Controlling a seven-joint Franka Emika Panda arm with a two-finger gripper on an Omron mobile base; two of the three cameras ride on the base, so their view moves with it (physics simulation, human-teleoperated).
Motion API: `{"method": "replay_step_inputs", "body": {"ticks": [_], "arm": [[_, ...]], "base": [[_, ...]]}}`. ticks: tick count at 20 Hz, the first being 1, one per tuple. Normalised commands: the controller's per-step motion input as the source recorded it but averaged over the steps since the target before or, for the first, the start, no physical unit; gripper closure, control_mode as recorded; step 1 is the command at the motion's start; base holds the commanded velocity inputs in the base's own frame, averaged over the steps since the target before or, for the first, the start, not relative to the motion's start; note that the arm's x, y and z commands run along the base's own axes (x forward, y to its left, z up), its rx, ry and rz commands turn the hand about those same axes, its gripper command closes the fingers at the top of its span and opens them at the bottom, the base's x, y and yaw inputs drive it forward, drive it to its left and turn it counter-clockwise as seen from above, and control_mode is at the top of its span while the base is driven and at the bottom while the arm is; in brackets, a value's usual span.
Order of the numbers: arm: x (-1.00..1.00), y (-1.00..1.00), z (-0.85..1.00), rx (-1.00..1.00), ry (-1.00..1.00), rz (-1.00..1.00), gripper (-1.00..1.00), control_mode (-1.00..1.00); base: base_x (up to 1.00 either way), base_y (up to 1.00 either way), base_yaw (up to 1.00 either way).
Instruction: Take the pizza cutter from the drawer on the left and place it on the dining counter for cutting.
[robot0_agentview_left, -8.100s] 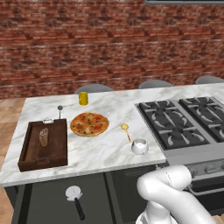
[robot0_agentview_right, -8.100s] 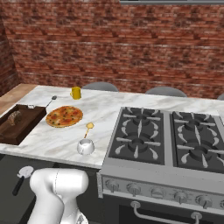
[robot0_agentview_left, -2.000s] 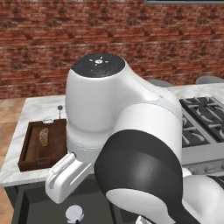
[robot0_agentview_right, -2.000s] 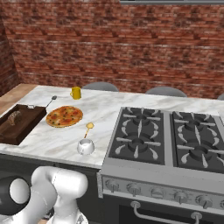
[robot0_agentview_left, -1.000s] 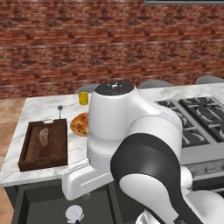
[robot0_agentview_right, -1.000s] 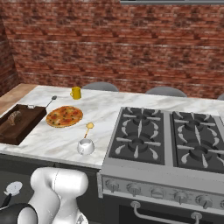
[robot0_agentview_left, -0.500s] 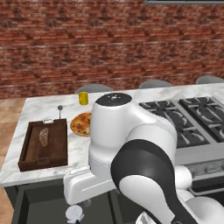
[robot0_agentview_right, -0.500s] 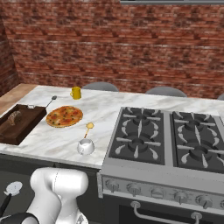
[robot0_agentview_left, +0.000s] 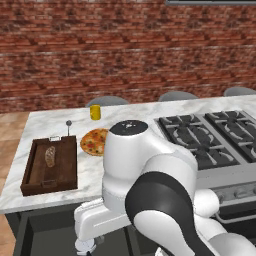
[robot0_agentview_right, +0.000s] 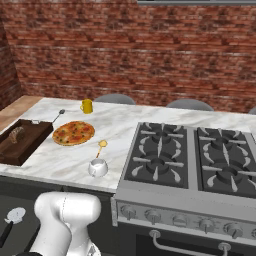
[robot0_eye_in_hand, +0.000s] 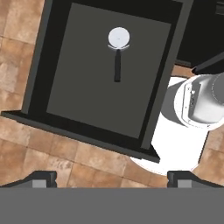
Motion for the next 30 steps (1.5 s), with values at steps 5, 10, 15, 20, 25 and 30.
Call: {"method": "replay_step_inputs", "body": {"ticks": [5, 10, 15, 20, 25, 30], "arm": [[0.02, 0.00, -0.17, -0.01, 0.00, -0.08, -1.00, -1.00], [0.01, 0.00, -0.16, 0.00, 0.00, -0.07, -1.00, -1.00], [0.04, 0.00, -0.08, 0.00, 0.00, -0.04, -1.00, -1.00], [0.05, 0.00, -0.01, 0.00, 0.00, -0.01, -1.00, -1.00], [0.05, 0.00, -0.02, 0.00, 0.00, 0.00, -1.00, -1.00], [0.00, 0.00, -0.09, 0.00, 0.00, 0.00, -1.00, -1.00]], "base": [[0.00, 0.00, 0.00], [0.00, 0.00, 0.00], [0.00, 0.00, 0.00], [0.00, 0.00, 0.00], [0.00, 0.00, 0.00], [0.00, 0.00, 0.00]]}}
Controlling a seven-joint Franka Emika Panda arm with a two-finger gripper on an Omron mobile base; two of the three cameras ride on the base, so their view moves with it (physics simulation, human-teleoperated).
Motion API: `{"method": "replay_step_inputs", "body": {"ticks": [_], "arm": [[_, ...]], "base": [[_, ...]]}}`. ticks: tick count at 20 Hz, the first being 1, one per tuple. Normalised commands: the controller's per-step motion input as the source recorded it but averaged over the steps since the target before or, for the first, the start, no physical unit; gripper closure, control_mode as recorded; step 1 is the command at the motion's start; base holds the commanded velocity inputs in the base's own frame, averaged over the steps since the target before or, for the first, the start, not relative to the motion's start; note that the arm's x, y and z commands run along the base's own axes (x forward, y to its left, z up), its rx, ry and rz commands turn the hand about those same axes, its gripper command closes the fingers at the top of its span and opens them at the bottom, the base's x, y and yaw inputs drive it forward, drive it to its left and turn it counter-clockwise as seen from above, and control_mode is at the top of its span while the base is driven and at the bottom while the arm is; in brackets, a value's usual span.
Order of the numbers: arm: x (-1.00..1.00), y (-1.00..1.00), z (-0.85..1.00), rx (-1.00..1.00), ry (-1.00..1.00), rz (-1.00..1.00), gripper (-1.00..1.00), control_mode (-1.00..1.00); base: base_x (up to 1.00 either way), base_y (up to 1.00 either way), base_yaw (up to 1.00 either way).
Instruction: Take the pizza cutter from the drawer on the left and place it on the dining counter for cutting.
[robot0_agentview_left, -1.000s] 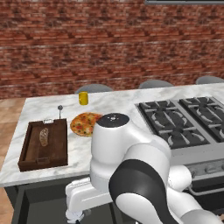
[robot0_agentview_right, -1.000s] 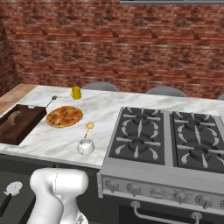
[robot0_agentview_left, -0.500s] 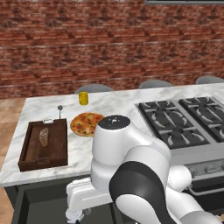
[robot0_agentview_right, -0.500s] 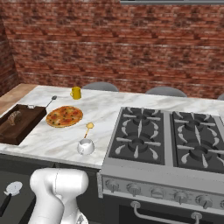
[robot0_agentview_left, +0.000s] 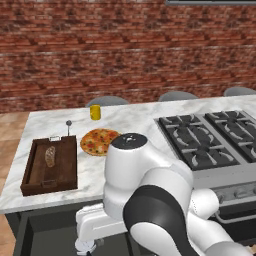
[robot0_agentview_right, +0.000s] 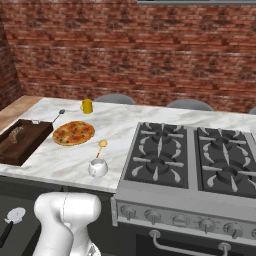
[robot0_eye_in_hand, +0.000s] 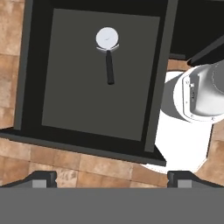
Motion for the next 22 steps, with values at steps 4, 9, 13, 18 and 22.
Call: {"method": "replay_step_inputs", "body": {"ticks": [4, 9, 13, 18, 22], "arm": [[0.00, 0.00, -0.17, 0.00, 0.00, 0.00, -1.00, -1.00], [0.00, 0.00, -0.19, 0.00, 0.00, 0.00, -1.00, -1.00], [0.00, 0.00, -0.19, 0.00, 0.00, 0.00, -1.00, -1.00], [0.00, 0.00, -0.09, 0.00, 0.00, 0.00, -1.00, -1.00], [0.00, 0.00, -0.11, 0.00, 0.00, 0.00, -1.00, -1.00]], "base": [[0.00, 0.00, 0.00], [0.00, 0.00, 0.00], [0.00, 0.00, 0.00], [0.00, 0.00, 0.00], [0.00, 0.00, 0.00]]}}
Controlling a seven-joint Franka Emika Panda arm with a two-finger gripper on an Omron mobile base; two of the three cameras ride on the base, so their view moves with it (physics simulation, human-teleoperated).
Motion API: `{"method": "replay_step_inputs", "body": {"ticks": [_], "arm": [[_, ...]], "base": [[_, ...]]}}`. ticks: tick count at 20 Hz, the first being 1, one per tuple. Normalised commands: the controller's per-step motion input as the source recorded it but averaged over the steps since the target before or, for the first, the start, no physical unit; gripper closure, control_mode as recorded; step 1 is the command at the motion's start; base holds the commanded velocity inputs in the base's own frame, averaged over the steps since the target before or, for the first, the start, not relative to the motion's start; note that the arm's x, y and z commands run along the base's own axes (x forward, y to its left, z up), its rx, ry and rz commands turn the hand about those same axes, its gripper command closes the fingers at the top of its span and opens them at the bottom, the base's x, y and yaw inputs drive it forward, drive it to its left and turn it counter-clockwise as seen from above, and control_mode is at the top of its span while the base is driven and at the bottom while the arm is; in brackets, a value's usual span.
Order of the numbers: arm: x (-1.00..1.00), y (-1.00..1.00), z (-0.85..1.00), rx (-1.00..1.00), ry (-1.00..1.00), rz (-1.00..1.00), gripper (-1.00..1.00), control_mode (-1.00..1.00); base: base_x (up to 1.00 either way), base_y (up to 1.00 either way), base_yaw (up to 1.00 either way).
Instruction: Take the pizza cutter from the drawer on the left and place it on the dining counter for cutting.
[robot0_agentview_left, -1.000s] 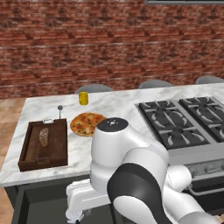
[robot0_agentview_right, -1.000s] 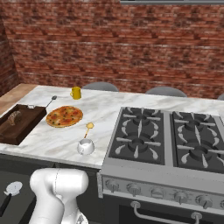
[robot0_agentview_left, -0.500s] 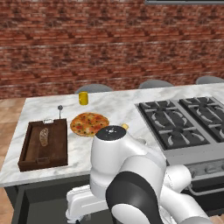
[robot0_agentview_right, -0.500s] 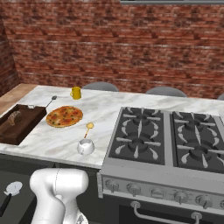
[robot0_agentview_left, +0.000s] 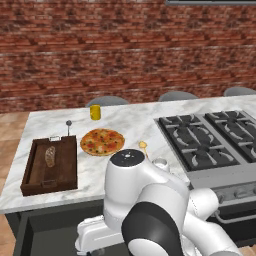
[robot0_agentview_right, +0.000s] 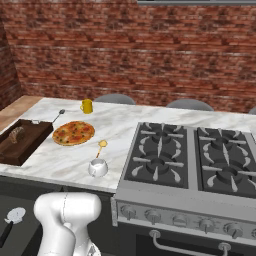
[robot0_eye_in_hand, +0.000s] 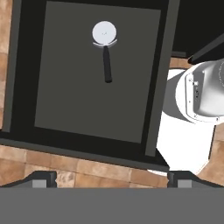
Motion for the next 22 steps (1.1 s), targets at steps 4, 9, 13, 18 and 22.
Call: {"method": "replay_step_inputs", "body": {"ticks": [4, 9, 13, 18, 22], "arm": [[0.01, 0.00, -0.10, 0.00, 0.00, 0.00, -1.00, -1.00], [0.11, 0.00, -0.03, 0.00, 0.00, 0.00, -1.00, -1.00], [0.23, 0.00, -0.01, 0.00, 0.00, 0.00, -1.00, -1.00], [0.29, 0.00, -0.05, 0.00, 0.00, 0.00, -1.00, -1.00], [0.31, 0.06, -0.15, -0.01, -0.01, 0.00, -1.00, -1.00]], "base": [[0.00, 0.00, 0.00], [0.00, 0.00, 0.00], [0.00, 0.00, 0.00], [0.00, 0.00, 0.00], [0.00, 0.00, 0.00]]}}
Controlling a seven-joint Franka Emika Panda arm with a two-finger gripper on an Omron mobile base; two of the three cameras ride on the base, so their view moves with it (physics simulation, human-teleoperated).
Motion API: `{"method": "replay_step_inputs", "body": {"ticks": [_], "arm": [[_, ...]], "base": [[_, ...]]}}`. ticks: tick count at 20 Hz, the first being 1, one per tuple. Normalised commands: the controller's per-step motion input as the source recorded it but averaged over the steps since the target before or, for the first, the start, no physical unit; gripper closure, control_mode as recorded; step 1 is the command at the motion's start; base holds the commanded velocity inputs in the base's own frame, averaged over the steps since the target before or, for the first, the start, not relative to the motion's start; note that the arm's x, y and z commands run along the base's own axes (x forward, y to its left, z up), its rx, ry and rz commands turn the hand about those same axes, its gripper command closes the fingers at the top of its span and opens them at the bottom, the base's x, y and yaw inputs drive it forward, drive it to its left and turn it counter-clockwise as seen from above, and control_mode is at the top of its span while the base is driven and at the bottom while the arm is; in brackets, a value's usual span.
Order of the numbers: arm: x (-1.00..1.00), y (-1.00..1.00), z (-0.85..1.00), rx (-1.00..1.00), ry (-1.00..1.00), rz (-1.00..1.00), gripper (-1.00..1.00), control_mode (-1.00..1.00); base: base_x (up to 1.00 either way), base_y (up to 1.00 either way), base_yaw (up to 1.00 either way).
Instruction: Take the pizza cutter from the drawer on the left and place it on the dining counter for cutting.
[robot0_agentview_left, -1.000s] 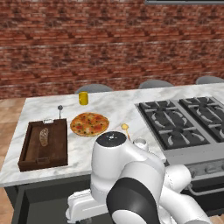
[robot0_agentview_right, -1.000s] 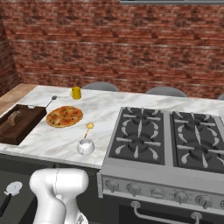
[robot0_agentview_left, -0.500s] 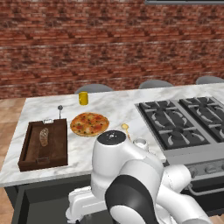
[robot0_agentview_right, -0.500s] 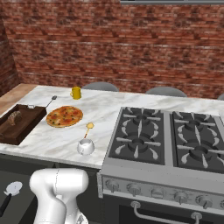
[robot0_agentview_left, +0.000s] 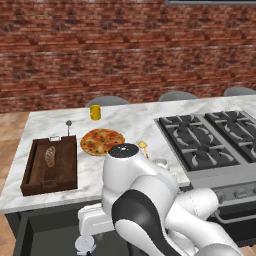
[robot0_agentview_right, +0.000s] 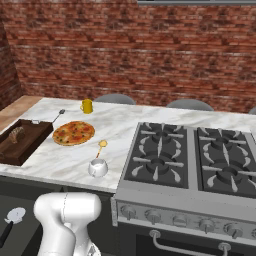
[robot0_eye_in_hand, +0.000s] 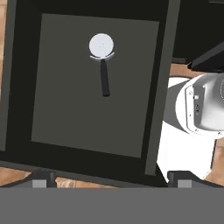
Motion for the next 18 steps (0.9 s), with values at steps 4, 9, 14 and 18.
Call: {"method": "replay_step_inputs", "body": {"ticks": [4, 9, 14, 18], "arm": [[0.27, 0.10, -0.36, -0.01, -0.02, 0.00, -1.00, -1.00], [0.21, 0.02, -0.49, -0.01, 0.00, 0.00, -1.00, -1.00], [0.09, 0.00, -0.53, 0.00, -0.01, 0.00, -1.00, -1.00], [0.03, 0.04, -0.51, 0.00, -0.05, 0.00, -1.00, -1.00]], "base": [[0.00, 0.00, 0.00], [0.00, 0.00, 0.00], [0.00, 0.00, 0.00], [0.00, 0.00, 0.00]]}}
